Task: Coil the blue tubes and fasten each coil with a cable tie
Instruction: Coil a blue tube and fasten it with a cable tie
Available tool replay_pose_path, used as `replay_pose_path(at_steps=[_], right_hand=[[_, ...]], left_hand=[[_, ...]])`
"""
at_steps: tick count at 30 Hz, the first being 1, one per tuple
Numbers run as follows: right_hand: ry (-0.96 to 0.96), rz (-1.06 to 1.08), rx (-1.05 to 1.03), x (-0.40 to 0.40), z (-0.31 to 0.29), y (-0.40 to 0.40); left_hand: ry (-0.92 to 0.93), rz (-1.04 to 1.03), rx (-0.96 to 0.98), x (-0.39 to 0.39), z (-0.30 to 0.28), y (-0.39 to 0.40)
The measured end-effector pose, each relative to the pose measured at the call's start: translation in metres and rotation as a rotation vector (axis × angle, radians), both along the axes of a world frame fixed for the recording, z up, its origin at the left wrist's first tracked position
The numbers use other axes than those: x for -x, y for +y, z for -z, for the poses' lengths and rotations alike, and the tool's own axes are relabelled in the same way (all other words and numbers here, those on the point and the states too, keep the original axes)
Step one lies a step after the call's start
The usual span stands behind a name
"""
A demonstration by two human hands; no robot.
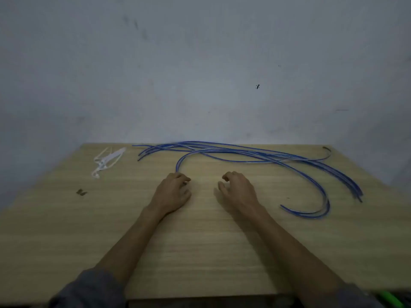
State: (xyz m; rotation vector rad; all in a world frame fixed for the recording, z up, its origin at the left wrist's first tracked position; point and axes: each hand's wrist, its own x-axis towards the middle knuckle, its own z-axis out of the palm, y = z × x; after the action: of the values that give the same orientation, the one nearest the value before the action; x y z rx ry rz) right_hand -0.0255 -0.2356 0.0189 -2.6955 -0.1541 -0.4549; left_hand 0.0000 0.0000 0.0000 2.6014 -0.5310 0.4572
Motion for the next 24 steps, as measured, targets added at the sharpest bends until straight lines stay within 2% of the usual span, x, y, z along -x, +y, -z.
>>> replay_pose_path(at_steps=[4, 10, 15, 19, 24], right_hand=[[-0.034, 0.035, -0.061, -0.006, 0.008, 0.010], [-0.074, -0.007, -0.019, -0.013, 0.021, 0.015], [-0.054, -0.042, 0.006, -0.017, 0.024, 0.015], [-0.030, -0.019, -0.060, -0.020, 0.028, 0.015], [-0.073, -0.021, -0.296, -0.023, 0.022, 0.015]], left_hand=[[-0.069, 0.012, -0.050, -0.014, 0.000, 0.006], [-0.160, 0.017, -0.129, -0.037, 0.001, 0.012], [-0.163, 0.043, -0.151, -0.044, -0.002, 0.008], [-0.145, 0.077, 0.070, -0.039, -0.017, -0.007], [0.017, 0.215, 0.451, -0.033, -0.068, -0.035]])
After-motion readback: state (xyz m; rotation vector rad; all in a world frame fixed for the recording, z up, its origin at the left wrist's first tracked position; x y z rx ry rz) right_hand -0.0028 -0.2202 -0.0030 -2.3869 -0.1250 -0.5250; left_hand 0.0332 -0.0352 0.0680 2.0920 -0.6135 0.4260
